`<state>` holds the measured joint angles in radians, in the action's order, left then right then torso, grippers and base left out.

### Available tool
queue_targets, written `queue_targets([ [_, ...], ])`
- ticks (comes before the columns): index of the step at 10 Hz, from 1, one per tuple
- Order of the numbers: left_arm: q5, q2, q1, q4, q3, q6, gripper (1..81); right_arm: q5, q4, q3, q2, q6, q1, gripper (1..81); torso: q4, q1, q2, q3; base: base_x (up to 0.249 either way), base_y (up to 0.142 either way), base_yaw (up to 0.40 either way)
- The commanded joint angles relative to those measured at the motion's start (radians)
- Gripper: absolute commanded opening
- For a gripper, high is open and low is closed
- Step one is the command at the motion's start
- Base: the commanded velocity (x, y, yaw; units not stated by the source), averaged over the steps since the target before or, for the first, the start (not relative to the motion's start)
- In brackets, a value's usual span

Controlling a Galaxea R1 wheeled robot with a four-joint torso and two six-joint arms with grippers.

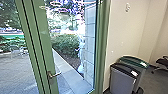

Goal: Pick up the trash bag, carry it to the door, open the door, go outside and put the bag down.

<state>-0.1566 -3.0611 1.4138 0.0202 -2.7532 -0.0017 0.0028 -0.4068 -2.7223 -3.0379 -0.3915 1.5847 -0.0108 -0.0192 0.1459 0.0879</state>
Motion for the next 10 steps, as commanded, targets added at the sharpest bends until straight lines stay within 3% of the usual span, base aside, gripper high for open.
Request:
queue_targets([
  [1,-0.055,-0.003,-0.071,0.007,0.003,0.002,1.0,-0.063,0.005,0.003,0.002,0.002,-0.05,81.1,0.0,0.0,0.0,0.0,0.138,0.0,0.0],
  [3,-0.055,-0.003,-0.071,0.007,0.003,0.002,1.0,-0.063,0.003,0.003,0.002,0.002,-0.048,81.1,0.0,0.0,0.0,0.0,0.136,0.0,0.0],
  [7,-0.055,-0.003,-0.071,0.007,0.003,0.002,1.0,-0.063,0.003,0.003,0.002,0.002,-0.05,81.1,0.0,0.0,0.0,0.0,0.129,0.068,0.0],
  [10,-0.055,-0.003,-0.071,0.007,0.003,0.0,1.0,-0.063,0.003,0.003,0.002,0.002,-0.05,81.1,0.0,0.0,0.0,0.0,0.104,0.0,0.0],
])
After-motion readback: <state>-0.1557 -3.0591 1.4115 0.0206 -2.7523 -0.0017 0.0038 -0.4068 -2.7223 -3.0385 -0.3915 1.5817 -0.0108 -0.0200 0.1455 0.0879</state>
